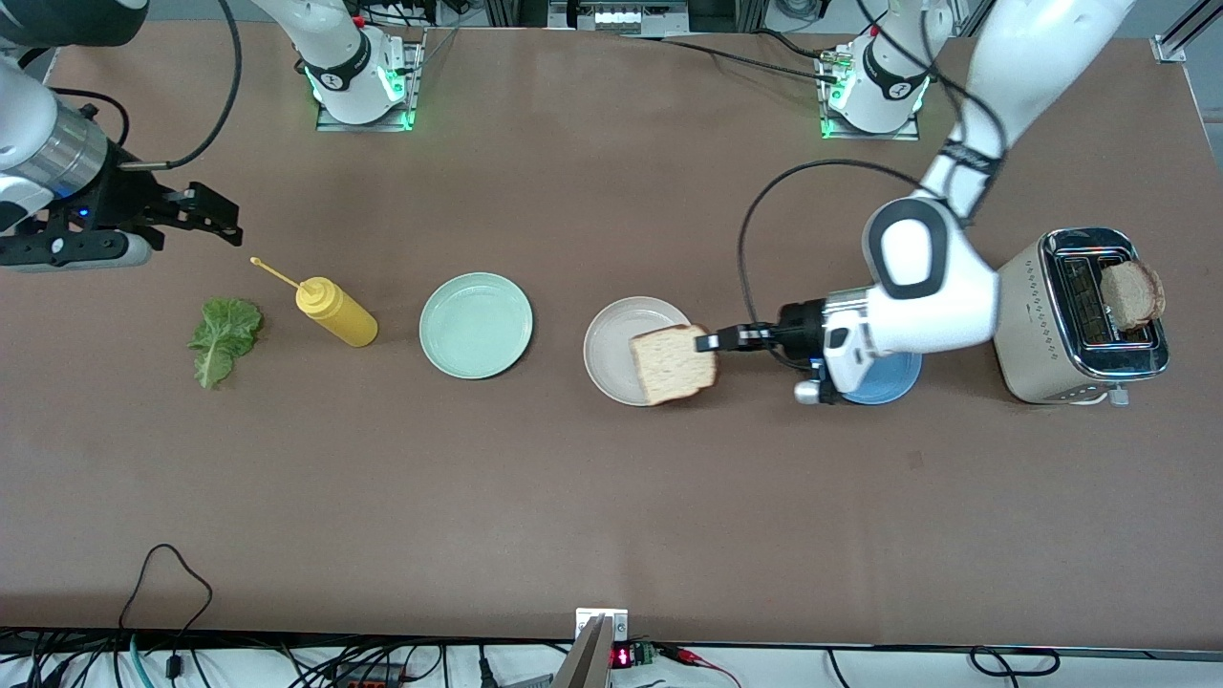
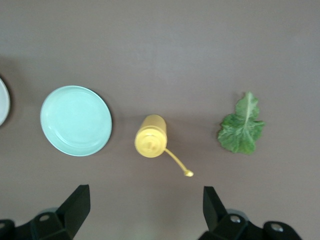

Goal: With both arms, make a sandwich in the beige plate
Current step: 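Lift the bread slice and carry it to the beige plate, then release the bread on the beige plate while the right gripper reaches the bottle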

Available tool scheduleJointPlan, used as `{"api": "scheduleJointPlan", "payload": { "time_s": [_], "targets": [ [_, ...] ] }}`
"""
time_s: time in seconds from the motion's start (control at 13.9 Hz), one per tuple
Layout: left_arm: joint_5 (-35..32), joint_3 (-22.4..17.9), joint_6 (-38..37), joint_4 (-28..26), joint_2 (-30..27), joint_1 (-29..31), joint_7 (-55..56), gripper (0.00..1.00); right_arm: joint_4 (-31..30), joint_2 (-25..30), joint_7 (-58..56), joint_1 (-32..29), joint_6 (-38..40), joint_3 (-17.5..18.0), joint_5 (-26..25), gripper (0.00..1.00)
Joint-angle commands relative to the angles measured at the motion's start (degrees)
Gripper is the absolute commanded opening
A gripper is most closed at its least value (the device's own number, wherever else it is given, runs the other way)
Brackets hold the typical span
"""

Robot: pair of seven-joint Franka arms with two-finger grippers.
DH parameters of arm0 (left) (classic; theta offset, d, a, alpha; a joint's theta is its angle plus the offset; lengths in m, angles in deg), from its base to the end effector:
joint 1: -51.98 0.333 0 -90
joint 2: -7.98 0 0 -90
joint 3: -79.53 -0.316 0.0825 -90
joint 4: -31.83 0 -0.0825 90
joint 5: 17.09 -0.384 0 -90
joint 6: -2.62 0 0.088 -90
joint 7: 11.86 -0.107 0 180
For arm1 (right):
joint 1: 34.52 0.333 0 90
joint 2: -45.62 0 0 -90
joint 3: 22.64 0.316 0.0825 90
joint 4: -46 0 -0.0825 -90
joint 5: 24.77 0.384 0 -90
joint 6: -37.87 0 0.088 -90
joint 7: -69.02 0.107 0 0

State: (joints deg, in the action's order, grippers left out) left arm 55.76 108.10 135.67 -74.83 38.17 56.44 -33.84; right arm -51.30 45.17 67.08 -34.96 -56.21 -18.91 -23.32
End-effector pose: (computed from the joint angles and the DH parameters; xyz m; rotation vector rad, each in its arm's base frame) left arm 0.5942 -0.2587 0.2782 2.0142 0.2501 -0.1158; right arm 0.5565 0.0344 0.5659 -3.1120 -0.1381 0.1002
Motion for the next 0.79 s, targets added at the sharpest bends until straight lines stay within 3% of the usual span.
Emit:
{"api": "scheduleJointPlan", "payload": {
  "time_s": [0.0, 0.36, 0.5, 0.72],
  "targets": [
    [15.69, 0.53, 1.43, -3.46, 2.16, -0.68, -18.48, 0.0, 0.09, -2.97, -6.84, -4.04, -0.14, -0.13, -0.04, 1.0],
    [17.58, 0.53, 1.34, -8.13, 3.73, -0.6, -27.66, 0.0, -0.87, -7.1, -9.82, -5.1, -0.04, -0.04, 0.39, 1.0],
    [18.8, 0.53, 1.43, -8.13, 6.01, -0.68, -32.83, 0.0, -1.05, -8.25, -21.47, -7.2, -0.4, -0.13, 1.79, 1.0],
    [23.63, 0.53, 1.34, -8.04, 9.18, -1.12, -41.89, 0.0, -2.8, -8.69, -33.79, -11.59, -0.83, -0.13, 8.28, 1.0]
  ]
}}
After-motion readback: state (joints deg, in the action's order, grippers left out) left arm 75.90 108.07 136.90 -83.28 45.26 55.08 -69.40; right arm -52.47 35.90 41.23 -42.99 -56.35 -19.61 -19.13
